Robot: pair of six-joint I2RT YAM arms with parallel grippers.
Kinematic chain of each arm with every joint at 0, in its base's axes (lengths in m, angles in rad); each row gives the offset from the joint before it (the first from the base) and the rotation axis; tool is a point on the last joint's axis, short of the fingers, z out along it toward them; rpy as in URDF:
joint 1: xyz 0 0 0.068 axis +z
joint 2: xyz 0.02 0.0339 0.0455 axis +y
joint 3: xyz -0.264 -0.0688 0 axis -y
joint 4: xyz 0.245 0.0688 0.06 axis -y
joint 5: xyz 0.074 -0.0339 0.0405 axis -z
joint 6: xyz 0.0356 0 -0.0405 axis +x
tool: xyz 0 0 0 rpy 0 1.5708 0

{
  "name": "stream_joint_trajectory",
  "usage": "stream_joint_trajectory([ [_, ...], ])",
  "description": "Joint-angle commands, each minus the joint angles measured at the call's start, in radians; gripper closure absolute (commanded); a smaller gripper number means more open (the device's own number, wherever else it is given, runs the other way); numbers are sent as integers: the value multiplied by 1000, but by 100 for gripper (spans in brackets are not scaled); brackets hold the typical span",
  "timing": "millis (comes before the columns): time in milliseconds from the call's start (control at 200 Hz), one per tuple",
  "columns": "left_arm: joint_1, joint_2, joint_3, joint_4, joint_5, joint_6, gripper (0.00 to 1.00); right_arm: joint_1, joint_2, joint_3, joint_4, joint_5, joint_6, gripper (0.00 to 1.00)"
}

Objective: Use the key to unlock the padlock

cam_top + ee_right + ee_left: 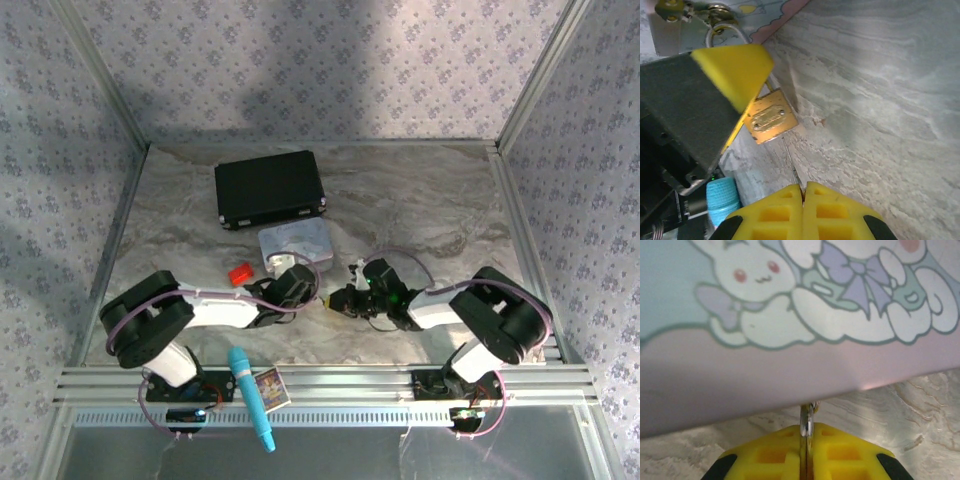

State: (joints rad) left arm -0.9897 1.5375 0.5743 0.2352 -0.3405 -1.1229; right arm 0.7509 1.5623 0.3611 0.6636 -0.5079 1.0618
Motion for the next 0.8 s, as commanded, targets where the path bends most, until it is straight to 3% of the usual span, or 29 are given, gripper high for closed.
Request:
stream_joint_trajectory([
  [0,21,-58,-48,48,65,-91,94,-23,30,-15,171,-141,81,100],
  [150,49,-55,-129,222,133,-194,100,-44,18,-13,162,-217,85,100],
  [630,48,-24,-212,487,126,-334,100,-84,122,-2,267,-335,240,100],
  [795,48,40,-220,640,146,-359,100,-119,202,-37,481,-360,352,100],
])
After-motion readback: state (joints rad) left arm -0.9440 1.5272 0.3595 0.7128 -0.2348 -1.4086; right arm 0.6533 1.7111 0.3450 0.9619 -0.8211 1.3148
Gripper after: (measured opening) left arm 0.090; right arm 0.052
